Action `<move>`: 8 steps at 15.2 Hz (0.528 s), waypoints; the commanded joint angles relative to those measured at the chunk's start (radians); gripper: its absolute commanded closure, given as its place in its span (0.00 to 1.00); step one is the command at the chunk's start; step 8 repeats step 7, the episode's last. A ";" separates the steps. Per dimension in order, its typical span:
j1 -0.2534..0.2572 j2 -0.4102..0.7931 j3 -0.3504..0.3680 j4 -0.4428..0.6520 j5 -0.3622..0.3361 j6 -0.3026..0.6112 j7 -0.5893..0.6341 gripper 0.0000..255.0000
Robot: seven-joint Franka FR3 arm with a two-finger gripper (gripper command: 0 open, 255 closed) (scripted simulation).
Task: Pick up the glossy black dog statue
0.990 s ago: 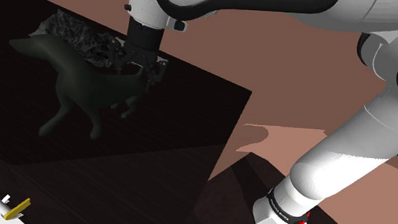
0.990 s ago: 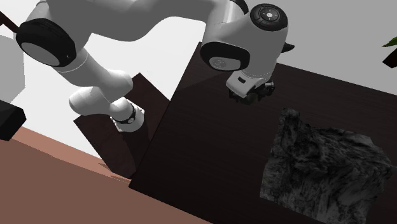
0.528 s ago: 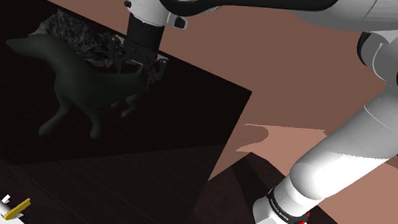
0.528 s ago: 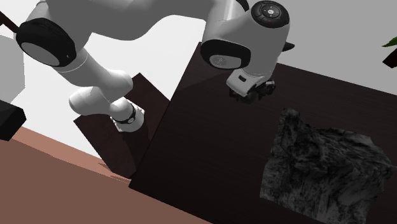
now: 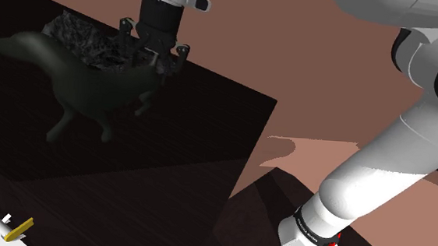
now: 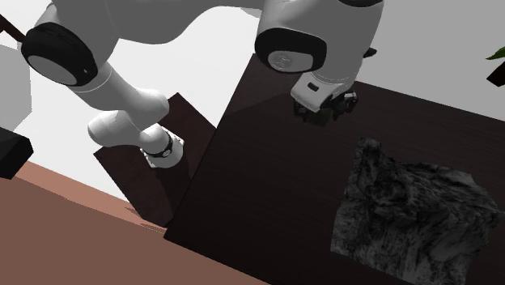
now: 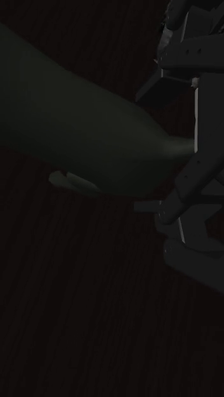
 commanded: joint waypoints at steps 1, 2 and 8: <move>0.001 0.009 0.002 0.037 -0.008 -0.030 0.007 1.00; 0.001 0.013 0.003 0.054 -0.011 -0.044 0.009 1.00; 0.003 0.026 0.006 0.108 -0.022 -0.088 0.019 1.00</move>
